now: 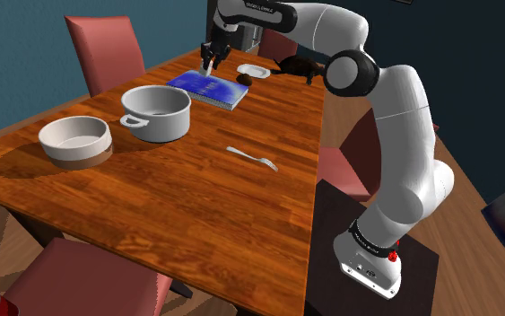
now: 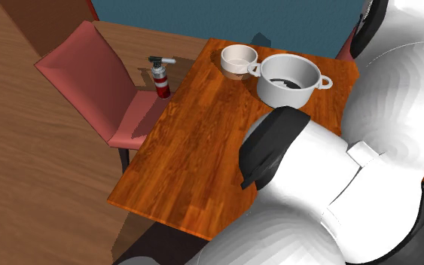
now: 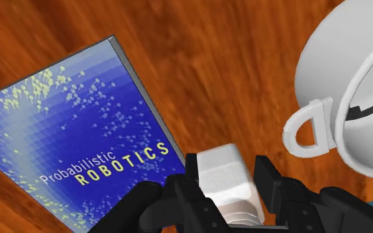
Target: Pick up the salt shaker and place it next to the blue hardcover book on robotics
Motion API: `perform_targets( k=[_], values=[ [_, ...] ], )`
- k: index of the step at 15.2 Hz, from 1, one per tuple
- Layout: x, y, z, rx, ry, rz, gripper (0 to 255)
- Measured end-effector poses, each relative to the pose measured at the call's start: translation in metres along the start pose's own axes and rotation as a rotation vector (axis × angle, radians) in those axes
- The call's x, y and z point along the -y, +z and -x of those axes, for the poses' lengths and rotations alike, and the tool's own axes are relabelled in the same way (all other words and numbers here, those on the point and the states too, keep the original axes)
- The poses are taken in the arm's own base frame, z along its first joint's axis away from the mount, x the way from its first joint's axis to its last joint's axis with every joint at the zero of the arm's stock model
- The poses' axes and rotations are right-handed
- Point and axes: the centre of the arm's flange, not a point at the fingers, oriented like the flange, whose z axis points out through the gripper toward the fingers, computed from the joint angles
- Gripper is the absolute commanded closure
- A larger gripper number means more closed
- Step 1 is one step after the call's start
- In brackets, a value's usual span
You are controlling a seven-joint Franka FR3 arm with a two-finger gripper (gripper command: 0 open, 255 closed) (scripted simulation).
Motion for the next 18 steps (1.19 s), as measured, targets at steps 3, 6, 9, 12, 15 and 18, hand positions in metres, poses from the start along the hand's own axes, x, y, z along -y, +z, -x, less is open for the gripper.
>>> perform_targets(
  k=[3,6,9,12,15,18],
  values=[
    [-0.011,0.015,-0.004,0.004,0.002,0.001,255],
    [-0.013,0.029,0.000,0.004,0.002,0.001,255],
    [-0.014,0.044,0.004,0.004,0.002,0.001,255],
    [-0.016,0.059,0.008,0.004,0.002,0.001,255],
    [-0.018,0.075,0.011,0.004,0.002,0.001,255],
    [-0.019,0.089,0.016,0.004,0.002,0.001,255]
  ],
)
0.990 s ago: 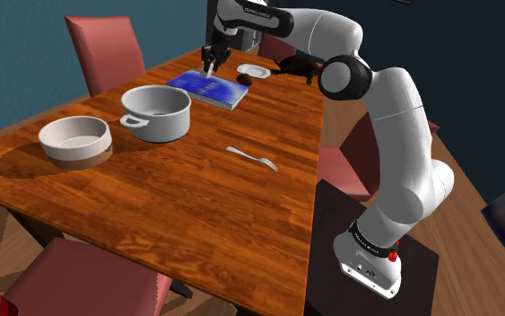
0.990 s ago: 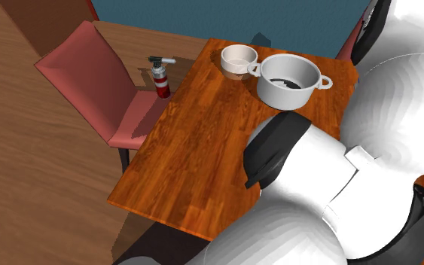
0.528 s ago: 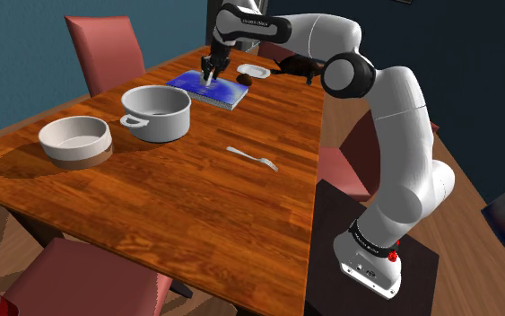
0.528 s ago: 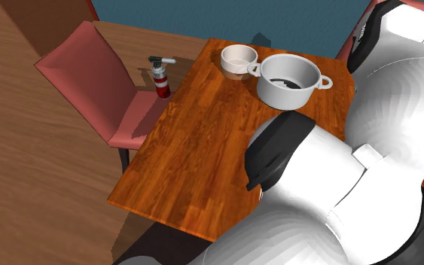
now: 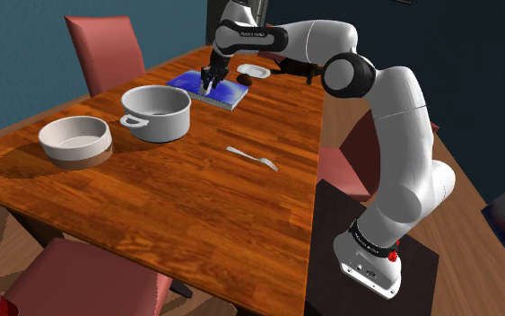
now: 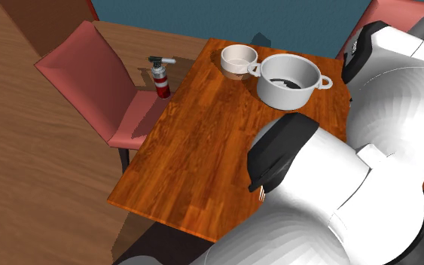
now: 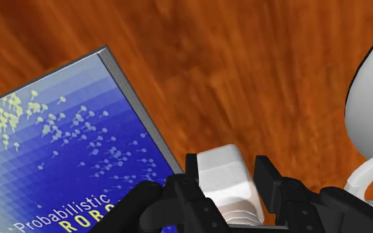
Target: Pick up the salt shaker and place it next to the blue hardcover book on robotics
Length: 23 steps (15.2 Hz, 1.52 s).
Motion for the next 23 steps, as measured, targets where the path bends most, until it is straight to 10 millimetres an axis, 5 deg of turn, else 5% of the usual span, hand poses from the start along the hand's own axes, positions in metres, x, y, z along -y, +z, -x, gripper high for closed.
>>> perform_targets(
  k=[12,18,19,23],
  values=[
    [-0.005,0.059,0.018,0.000,0.000,0.000,255],
    [-0.005,0.063,0.018,0.000,0.000,0.000,255],
    [-0.005,0.063,0.018,0.000,0.000,0.000,0],
    [-0.005,0.063,0.018,0.000,0.000,0.000,0]
  ],
)
